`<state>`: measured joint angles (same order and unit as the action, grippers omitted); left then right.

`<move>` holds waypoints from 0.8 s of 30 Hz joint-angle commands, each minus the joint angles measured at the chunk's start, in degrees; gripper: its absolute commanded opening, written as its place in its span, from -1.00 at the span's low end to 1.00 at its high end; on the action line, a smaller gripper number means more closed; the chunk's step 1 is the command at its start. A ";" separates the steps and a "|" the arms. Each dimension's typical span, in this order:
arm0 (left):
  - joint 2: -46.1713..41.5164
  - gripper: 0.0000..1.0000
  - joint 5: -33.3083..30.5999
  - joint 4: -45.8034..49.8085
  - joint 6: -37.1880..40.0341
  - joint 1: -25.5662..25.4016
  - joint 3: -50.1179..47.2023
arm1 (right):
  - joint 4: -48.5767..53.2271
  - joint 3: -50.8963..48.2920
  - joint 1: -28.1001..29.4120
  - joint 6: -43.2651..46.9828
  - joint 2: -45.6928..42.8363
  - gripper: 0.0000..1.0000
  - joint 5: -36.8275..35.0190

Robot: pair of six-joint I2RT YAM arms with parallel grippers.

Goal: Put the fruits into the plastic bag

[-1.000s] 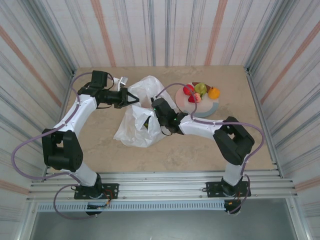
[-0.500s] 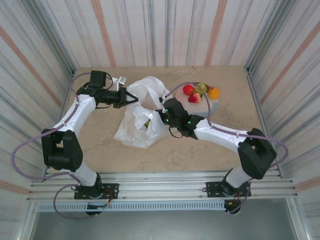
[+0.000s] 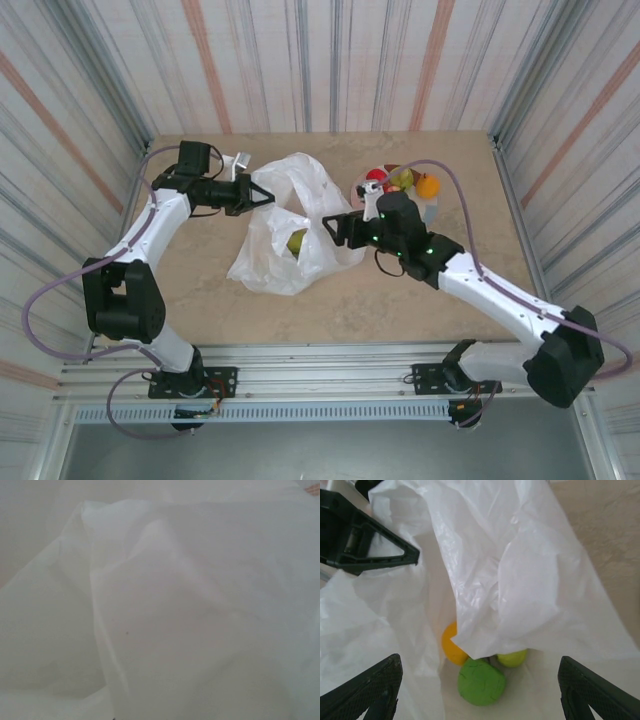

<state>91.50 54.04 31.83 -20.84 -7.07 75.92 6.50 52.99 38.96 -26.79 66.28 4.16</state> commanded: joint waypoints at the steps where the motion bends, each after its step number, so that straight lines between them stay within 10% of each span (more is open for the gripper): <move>1: -0.58 -1.00 1.32 -0.35 -0.23 0.48 -0.87 | 5.30 0.09 -3.94 2.82 -3.44 0.65 -3.48; 10: -0.89 -1.00 0.93 -0.35 -0.28 0.48 -1.04 | 10.13 0.69 -19.21 4.22 -0.10 0.72 -12.46; 24: -1.74 -1.00 0.99 -0.61 -0.39 -0.22 -1.28 | 10.65 15.95 -32.19 16.49 28.84 0.76 -21.57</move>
<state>91.48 54.04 31.38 -20.88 -7.11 75.29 16.36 64.75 8.01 -14.35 90.56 -16.08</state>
